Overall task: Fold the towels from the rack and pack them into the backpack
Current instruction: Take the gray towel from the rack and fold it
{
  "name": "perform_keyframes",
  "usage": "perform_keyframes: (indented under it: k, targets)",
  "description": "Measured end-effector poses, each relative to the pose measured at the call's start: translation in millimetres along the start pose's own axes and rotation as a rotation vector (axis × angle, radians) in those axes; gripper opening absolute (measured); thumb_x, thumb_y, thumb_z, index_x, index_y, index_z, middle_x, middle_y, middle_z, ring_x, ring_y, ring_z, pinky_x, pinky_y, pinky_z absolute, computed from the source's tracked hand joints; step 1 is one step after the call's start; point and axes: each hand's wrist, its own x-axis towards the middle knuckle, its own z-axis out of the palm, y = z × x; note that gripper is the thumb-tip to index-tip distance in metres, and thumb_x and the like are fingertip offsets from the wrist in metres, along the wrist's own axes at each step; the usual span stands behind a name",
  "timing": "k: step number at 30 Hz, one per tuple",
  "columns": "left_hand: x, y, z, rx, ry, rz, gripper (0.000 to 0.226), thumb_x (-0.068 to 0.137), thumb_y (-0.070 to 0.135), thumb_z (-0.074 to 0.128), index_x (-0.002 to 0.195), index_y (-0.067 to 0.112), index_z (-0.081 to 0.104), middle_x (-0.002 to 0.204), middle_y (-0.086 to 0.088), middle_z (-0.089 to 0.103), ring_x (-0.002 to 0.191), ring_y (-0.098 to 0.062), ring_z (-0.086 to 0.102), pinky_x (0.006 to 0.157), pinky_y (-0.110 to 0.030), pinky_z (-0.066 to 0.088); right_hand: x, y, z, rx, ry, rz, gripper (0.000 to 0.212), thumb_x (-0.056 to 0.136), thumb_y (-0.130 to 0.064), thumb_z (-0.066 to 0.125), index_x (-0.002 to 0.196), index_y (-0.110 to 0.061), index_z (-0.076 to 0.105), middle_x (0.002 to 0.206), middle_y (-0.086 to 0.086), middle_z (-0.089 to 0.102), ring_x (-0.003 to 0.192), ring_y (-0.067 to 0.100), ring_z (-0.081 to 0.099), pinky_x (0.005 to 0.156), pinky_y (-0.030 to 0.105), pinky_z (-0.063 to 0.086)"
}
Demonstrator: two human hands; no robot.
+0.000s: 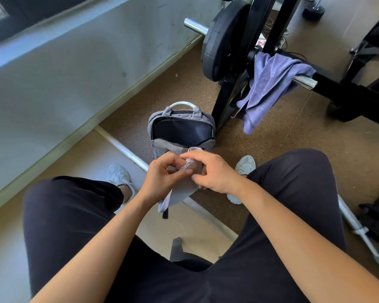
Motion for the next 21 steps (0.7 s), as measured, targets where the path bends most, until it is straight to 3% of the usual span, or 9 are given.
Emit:
perform_keyframes:
  k: [2,4,7,9,11,13,16,21]
  targets:
    - [0,0,-1,-0.013,-0.057,-0.008,0.016,0.084,0.024,0.084,0.086,0.016,0.071,0.083,-0.005,0.070,0.079,-0.019,0.066,0.071,-0.034,0.054,0,1,3,0.029,-0.070,0.094,0.036,0.087,0.001,0.065,0.119,-0.016,0.068,0.093,-0.003,0.065,0.070,0.007,0.071,0.065,0.034,0.062]
    - [-1,1,-1,-0.108,-0.122,-0.083,0.014,0.088,0.020,0.080,0.095,0.013,0.070,0.086,-0.004,0.071,0.079,-0.019,0.065,0.072,-0.030,0.053,3,4,3,-0.055,-0.019,0.056,0.015,0.083,-0.003,0.067,0.094,-0.012,0.071,0.084,0.002,0.064,0.074,0.018,0.069,0.067,0.046,0.060]
    - [3,-1,-8,-0.280,-0.211,-0.249,0.023,0.089,0.009,0.058,0.110,0.008,0.068,0.093,-0.009,0.068,0.087,-0.019,0.063,0.079,-0.027,0.053,3,4,-3,0.008,0.071,0.033,0.018,0.076,-0.005,0.062,0.076,-0.022,0.068,0.073,-0.010,0.062,0.072,0.019,0.066,0.067,0.043,0.058]
    - [6,-10,-12,-0.223,-0.299,-0.290,0.033,0.081,0.006,0.054,0.110,0.004,0.069,0.099,-0.013,0.071,0.093,-0.016,0.064,0.083,-0.025,0.053,1,5,-10,0.098,0.139,0.051,0.014,0.077,0.000,0.058,0.075,-0.011,0.067,0.067,-0.002,0.060,0.066,0.020,0.064,0.062,0.035,0.053]
    - [6,-22,-9,-0.140,-0.372,-0.335,0.034,0.077,0.006,0.057,0.108,0.007,0.071,0.100,-0.010,0.074,0.092,-0.015,0.067,0.084,-0.027,0.053,-1,6,-17,0.178,0.181,0.064,0.008,0.081,0.008,0.054,0.078,0.013,0.059,0.071,0.022,0.054,0.064,0.021,0.054,0.060,0.030,0.045]
    - [6,-32,-3,-0.057,-0.426,-0.375,0.030,0.079,0.011,0.065,0.107,0.017,0.072,0.100,-0.004,0.076,0.092,-0.016,0.071,0.089,-0.034,0.057,-2,8,-24,0.261,0.214,0.073,0.014,0.084,0.008,0.051,0.080,0.022,0.051,0.076,0.035,0.047,0.067,0.023,0.046,0.060,0.031,0.041]
    - [4,-45,8,0.121,-0.466,-0.367,0.021,0.084,0.023,0.073,0.103,0.031,0.070,0.099,0.004,0.075,0.096,-0.016,0.072,0.091,-0.036,0.059,-5,12,-32,0.395,0.288,0.111,0.013,0.086,0.009,0.050,0.082,0.021,0.052,0.073,0.035,0.047,0.068,0.026,0.047,0.057,0.028,0.042]
    - [0,-58,26,0.493,-0.363,-0.324,0.011,0.082,0.029,0.058,0.085,0.020,0.065,0.079,0.001,0.070,0.079,-0.025,0.065,0.071,-0.047,0.055,-9,12,-37,0.612,0.383,0.131,0.013,0.080,0.003,0.048,0.077,0.009,0.059,0.068,0.013,0.050,0.064,0.022,0.048,0.057,0.026,0.043]
